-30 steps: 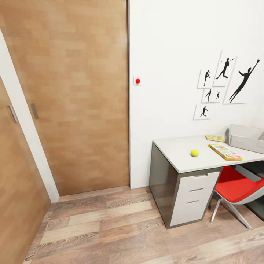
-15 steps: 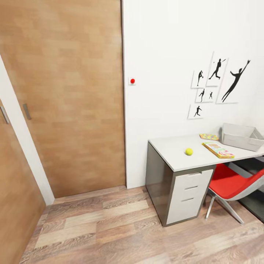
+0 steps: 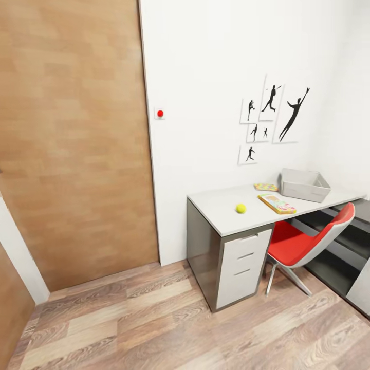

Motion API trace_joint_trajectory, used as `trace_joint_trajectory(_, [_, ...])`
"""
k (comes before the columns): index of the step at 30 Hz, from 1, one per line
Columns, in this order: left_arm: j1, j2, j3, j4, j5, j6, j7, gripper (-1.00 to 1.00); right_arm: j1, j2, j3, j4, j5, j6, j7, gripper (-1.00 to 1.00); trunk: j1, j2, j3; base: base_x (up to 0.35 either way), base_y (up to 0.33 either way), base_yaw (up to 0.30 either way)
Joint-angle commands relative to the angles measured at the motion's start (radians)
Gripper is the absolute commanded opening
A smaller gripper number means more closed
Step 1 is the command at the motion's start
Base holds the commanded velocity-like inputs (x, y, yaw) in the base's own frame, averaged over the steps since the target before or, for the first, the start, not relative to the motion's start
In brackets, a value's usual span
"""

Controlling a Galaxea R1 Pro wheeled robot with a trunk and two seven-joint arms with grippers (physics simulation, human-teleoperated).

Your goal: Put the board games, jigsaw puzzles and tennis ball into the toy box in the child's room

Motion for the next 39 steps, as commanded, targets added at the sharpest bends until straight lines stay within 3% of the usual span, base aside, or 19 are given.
trace_joint_trajectory(1, [0.0,0.0,0.0,0.0,0.0,-0.001,0.0,1.0,0.0,0.0,-0.001,0.0,-0.001,0.0,0.0,1.0,0.0,0.0,-0.001,0.0,0.0,-0.267])
trace_joint_trajectory(9, [0.0,0.001,0.0,-0.001,0.001,-0.002,0.0,1.0,0.0,0.0,-0.001,0.0,-0.001,-0.001,0.0,1.0,0.0,0.0,-0.001,0.0,0.0,-0.199])
trace_joint_trajectory(21, [0.0,0.001,0.0,-0.002,0.001,-0.018,0.0,1.0,0.0,-0.001,-0.001,0.0,-0.001,-0.002,0.001,1.0,0.0,0.0,-0.001,0.016,0.0,-0.046])
trace_joint_trajectory(39, [0.0,0.0,-0.008,-0.014,-0.006,-0.024,0.0,1.0,0.0,-0.002,-0.001,0.0,-0.001,-0.001,0.001,1.0,0.0,0.0,-0.001,0.269,-0.105,-0.256])
